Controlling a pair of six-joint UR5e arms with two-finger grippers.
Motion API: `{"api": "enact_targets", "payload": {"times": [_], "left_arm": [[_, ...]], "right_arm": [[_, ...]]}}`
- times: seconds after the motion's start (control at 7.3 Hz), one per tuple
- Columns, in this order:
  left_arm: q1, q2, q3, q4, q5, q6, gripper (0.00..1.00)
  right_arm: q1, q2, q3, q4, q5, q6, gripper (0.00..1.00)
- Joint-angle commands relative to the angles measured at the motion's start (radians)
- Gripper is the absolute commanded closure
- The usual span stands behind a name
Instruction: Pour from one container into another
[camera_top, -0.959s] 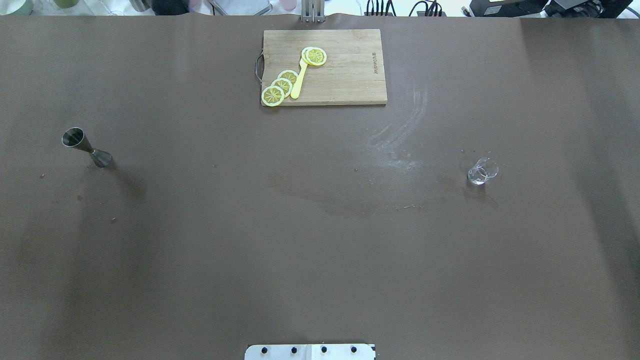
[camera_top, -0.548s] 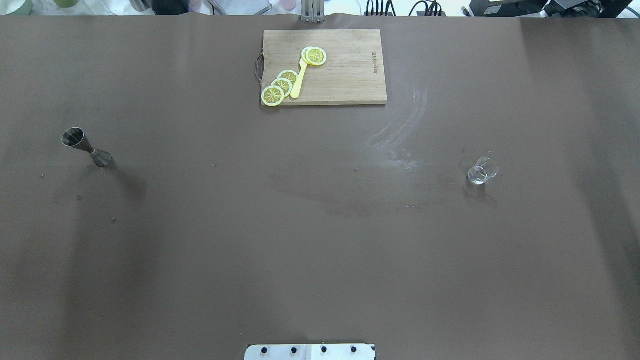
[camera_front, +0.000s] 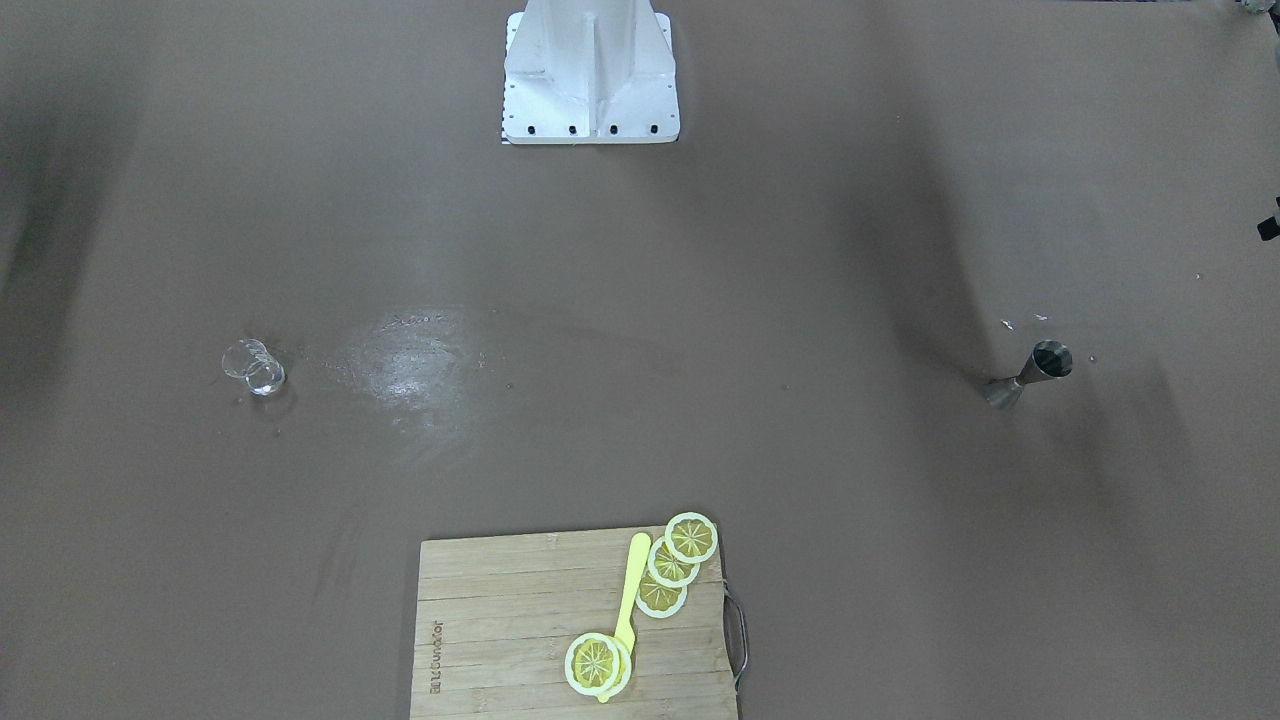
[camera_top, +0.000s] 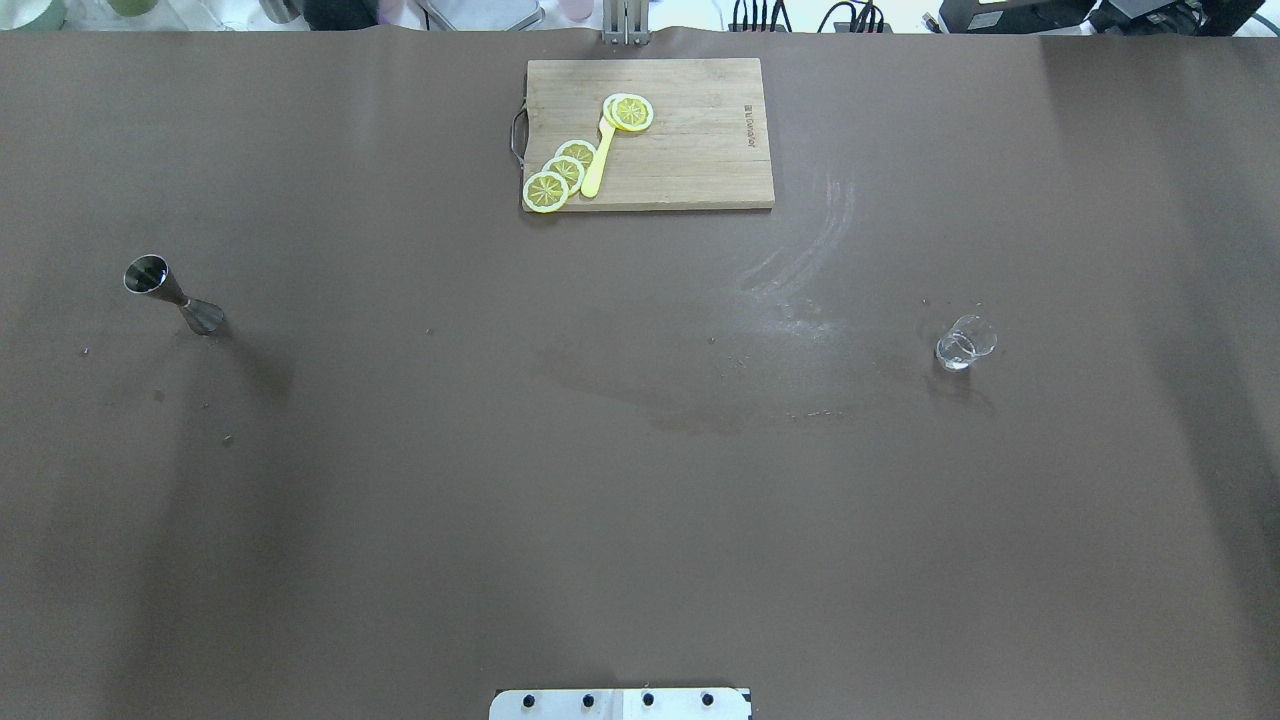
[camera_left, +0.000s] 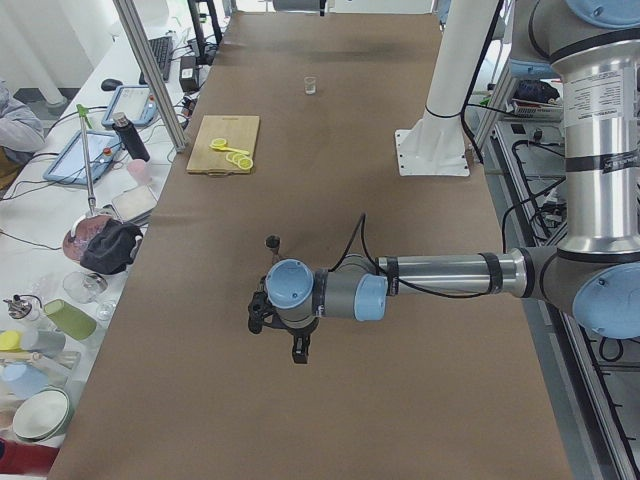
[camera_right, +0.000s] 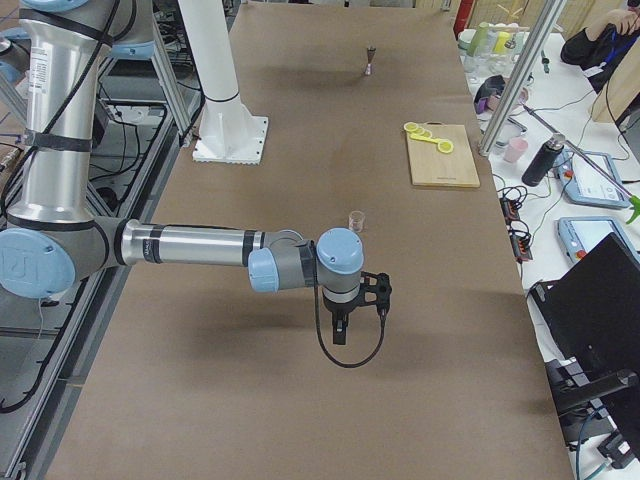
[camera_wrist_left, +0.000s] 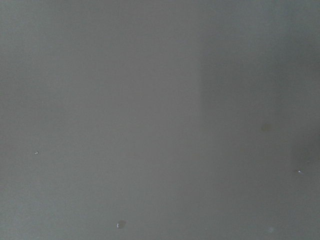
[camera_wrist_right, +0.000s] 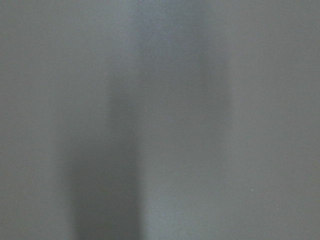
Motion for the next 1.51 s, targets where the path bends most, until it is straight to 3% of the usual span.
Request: {"api": "enact_targets", "payload": {"times": [0.0,0.14,0.41,1.37], "left_arm": [[0.001,-0.007,-0.034,0.075,0.048,0.076,0.01],[-0.001,-0.025,-0.071,0.165,0.065,0.077,0.01],[-0.038,-0.168,-0.140,0.494,0.136,0.078,0.01],[-0.065,-0.188,-0.114,0.520,0.124,0.069,0.01]], "right_arm": [[0.000,-0.001,0.000,0.001,0.000,0.000,0.00],[0.000,-0.001,0.000,0.001,0.000,0.000,0.00],[0.000,-0.001,0.000,-0.002,0.000,0.000,0.00],[0.000,-0.002,0.000,-0.005,0.000,0.000,0.00]]}}
